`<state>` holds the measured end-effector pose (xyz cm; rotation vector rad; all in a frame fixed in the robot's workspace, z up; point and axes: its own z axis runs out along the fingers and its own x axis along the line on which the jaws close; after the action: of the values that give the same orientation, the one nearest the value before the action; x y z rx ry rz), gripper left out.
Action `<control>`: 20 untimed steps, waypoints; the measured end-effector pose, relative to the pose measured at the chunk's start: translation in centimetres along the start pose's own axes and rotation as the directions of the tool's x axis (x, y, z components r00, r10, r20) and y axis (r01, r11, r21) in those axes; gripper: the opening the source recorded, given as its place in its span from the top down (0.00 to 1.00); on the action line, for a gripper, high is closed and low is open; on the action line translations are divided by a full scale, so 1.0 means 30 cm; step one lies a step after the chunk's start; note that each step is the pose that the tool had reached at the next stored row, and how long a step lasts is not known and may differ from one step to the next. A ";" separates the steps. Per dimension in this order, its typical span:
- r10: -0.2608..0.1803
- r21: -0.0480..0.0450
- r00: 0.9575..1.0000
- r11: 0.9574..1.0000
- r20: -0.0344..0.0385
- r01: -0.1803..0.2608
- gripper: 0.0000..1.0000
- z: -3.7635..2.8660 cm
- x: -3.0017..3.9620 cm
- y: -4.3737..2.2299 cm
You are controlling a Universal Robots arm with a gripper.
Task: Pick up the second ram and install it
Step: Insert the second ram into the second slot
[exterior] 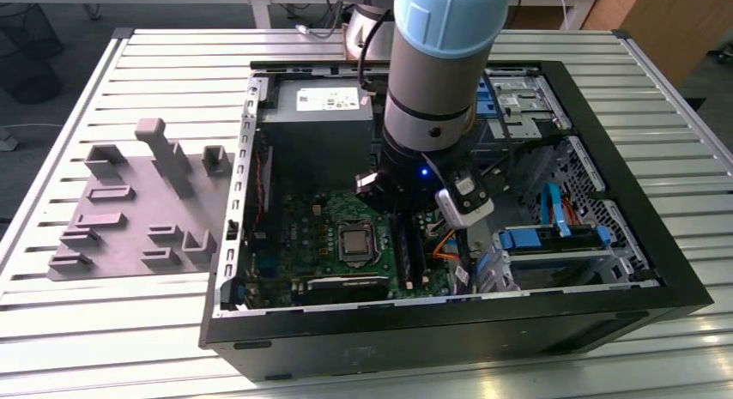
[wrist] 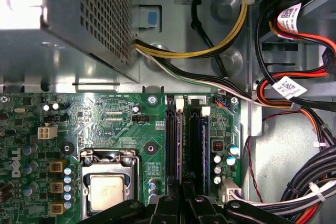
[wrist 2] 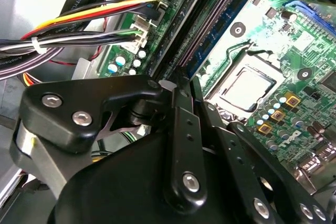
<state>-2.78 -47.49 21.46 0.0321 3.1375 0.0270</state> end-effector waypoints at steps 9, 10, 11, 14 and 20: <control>0.000 -0.001 1.000 1.000 0.000 0.000 0.86 -0.008 0.000 0.000; 0.000 -0.001 1.000 1.000 0.000 0.000 0.86 -0.009 0.000 -0.001; 0.000 -0.002 1.000 1.000 0.000 0.000 0.86 -0.010 0.000 -0.001; 0.000 -0.005 1.000 1.000 0.000 0.000 0.86 -0.013 0.000 -0.001; 0.000 -0.005 1.000 1.000 0.000 0.000 0.86 -0.014 0.000 -0.008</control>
<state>-2.78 -47.73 21.87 0.0320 3.1374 0.0342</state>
